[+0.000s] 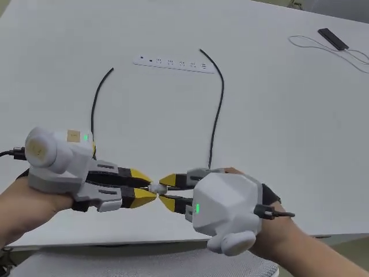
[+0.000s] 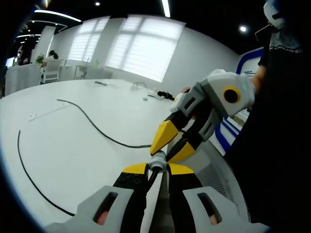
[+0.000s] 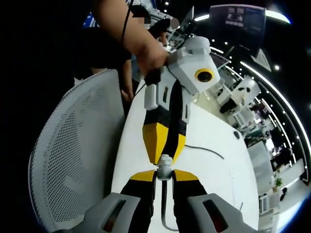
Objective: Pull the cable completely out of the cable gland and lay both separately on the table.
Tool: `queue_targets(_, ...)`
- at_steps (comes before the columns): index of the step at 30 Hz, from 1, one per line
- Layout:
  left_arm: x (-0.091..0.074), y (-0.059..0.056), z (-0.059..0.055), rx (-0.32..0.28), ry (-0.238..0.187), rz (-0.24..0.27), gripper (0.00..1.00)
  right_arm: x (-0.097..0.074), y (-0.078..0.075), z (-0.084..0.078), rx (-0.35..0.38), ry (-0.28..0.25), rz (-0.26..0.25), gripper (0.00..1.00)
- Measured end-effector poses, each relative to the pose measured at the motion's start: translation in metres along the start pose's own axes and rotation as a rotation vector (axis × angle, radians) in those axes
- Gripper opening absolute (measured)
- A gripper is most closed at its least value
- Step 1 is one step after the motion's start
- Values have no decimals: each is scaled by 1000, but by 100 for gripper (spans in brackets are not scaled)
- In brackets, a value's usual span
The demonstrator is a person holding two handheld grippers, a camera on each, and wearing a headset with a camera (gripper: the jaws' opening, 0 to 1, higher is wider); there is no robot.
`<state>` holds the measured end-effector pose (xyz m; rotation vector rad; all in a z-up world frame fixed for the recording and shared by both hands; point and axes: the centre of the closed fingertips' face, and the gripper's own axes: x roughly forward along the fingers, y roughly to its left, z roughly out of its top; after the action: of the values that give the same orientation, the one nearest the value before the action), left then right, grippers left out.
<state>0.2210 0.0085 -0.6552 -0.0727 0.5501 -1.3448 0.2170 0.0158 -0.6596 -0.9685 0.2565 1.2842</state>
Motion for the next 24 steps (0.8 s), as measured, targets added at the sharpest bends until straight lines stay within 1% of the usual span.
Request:
queue_targets(2,0,0,1,5,-3,3,15,-2,-1,1,15,-8,-3,9)
queue_targets(4,-1,1,0,11,-2,8,15,-2,-2,2,56,-15,0,9)
queue_targets(5,-1,1,1,15,-3,10,15,-2,-1,0,84,-9,3,11)
queue_targets(6,-1,1,1,17,-3,12,15,-3,-2,1,80,-16,2,13)
queue_targets(8,-2,0,1,26,-7,14,15,-5,-3,1,110,-18,-4,16)
queue_targets(9,-3,0,2,43,-9,17,15,-6,-3,-1,175,-12,-9,18)
queue_targets(10,-4,0,2,53,-9,21,15,-8,-5,-1,208,-17,-17,19)
queue_targets(11,-4,0,4,83,-20,27,15,-9,-7,0,231,-28,-23,19)
queue_targets(12,-5,-1,5,88,-28,27,15,-12,-8,-2,284,-30,-31,19)
queue_targets(14,-6,-1,8,90,-40,31,15,-16,-11,-12,383,0,-51,24)
queue_targets(16,-6,0,10,108,-49,40,15,-18,-12,-15,421,-10,-59,26)
queue_targets(17,-6,0,11,111,-50,42,15,-19,-12,-17,417,-9,-66,26)
queue_targets(19,-7,0,13,116,-57,46,15,-19,-10,-28,426,34,-85,25)
queue_targets(20,-7,0,14,121,-58,49,15,-20,-9,-29,428,38,-91,24)
queue_targets(24,-8,-1,17,138,-50,61,15,-21,-12,-26,436,34,-137,22)
